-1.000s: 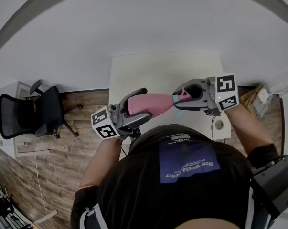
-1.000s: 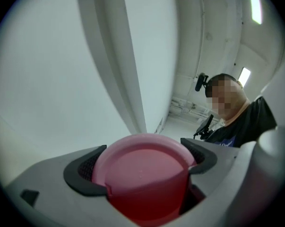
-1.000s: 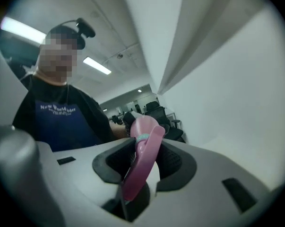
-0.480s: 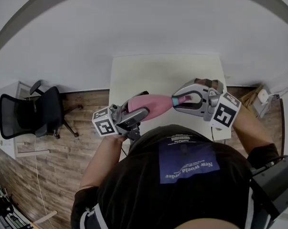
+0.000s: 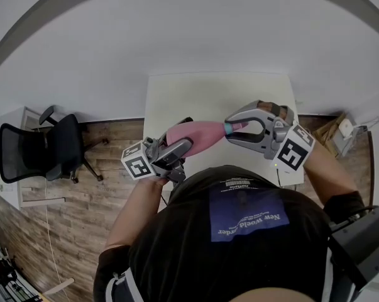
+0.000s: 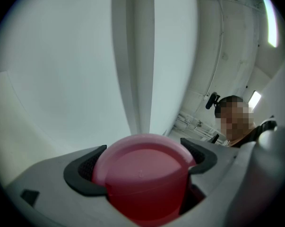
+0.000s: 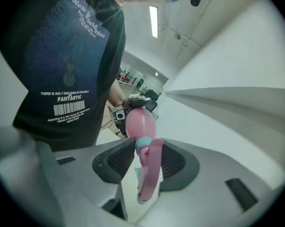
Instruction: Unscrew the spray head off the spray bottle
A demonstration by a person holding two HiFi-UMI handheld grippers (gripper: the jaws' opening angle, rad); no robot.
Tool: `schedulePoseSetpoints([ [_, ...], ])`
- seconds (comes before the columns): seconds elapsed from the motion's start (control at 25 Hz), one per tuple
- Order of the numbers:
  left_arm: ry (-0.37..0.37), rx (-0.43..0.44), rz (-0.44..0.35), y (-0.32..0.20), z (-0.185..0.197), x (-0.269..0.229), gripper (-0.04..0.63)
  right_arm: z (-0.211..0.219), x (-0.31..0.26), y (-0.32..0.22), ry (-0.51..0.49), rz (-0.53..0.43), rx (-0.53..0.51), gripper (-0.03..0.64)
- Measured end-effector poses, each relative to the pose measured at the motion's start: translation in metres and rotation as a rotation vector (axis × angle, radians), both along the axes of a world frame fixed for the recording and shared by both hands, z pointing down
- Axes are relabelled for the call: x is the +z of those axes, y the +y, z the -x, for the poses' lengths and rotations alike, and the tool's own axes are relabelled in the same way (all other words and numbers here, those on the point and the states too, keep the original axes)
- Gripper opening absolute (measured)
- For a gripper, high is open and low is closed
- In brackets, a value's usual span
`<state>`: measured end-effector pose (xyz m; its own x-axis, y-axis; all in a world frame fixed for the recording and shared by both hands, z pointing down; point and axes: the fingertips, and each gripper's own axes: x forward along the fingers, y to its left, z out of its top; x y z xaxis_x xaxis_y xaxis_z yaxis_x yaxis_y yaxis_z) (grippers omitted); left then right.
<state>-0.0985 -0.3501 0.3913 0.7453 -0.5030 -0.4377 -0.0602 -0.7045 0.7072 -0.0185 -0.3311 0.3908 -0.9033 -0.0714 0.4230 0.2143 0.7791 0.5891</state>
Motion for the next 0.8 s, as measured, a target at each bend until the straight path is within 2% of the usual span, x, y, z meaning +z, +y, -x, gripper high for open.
schedulePoseSetpoints([
  [0.16,-0.027,-0.038,-0.048,0.001,0.006,-0.002,0.491,-0.003,-0.009,-0.002,-0.035,0.056,0.024,0.139],
  [0.24,-0.047,-0.064,-0.08,-0.001,0.011,-0.005,0.491,-0.007,-0.016,-0.008,-0.066,0.137,0.05,0.175],
  [0.28,-0.057,-0.079,-0.099,-0.002,0.014,-0.006,0.491,-0.011,-0.022,-0.013,-0.118,0.237,0.086,0.189],
  [0.4,-0.097,-0.134,-0.165,-0.002,0.025,-0.012,0.491,-0.025,-0.04,-0.041,-0.304,0.646,0.208,0.204],
  [0.52,-0.161,-0.185,-0.256,0.0,0.03,-0.02,0.491,-0.044,-0.034,-0.072,-0.419,1.175,0.289,0.232],
  [0.6,-0.201,-0.206,-0.32,0.003,0.03,-0.025,0.491,-0.049,-0.024,-0.079,-0.478,1.542,0.288,0.261],
  [0.64,-0.216,-0.212,-0.347,0.005,0.029,-0.027,0.491,-0.048,-0.02,-0.077,-0.492,1.692,0.267,0.266],
  [0.68,-0.227,-0.216,-0.371,0.006,0.028,-0.029,0.491,-0.046,-0.017,-0.073,-0.494,1.804,0.243,0.275],
  [0.72,-0.237,-0.218,-0.392,0.008,0.027,-0.031,0.491,-0.042,-0.015,-0.069,-0.485,1.878,0.221,0.275],
  [0.8,-0.264,-0.216,-0.435,0.011,0.024,-0.034,0.491,-0.034,-0.011,-0.062,-0.457,1.947,0.191,0.275],
])
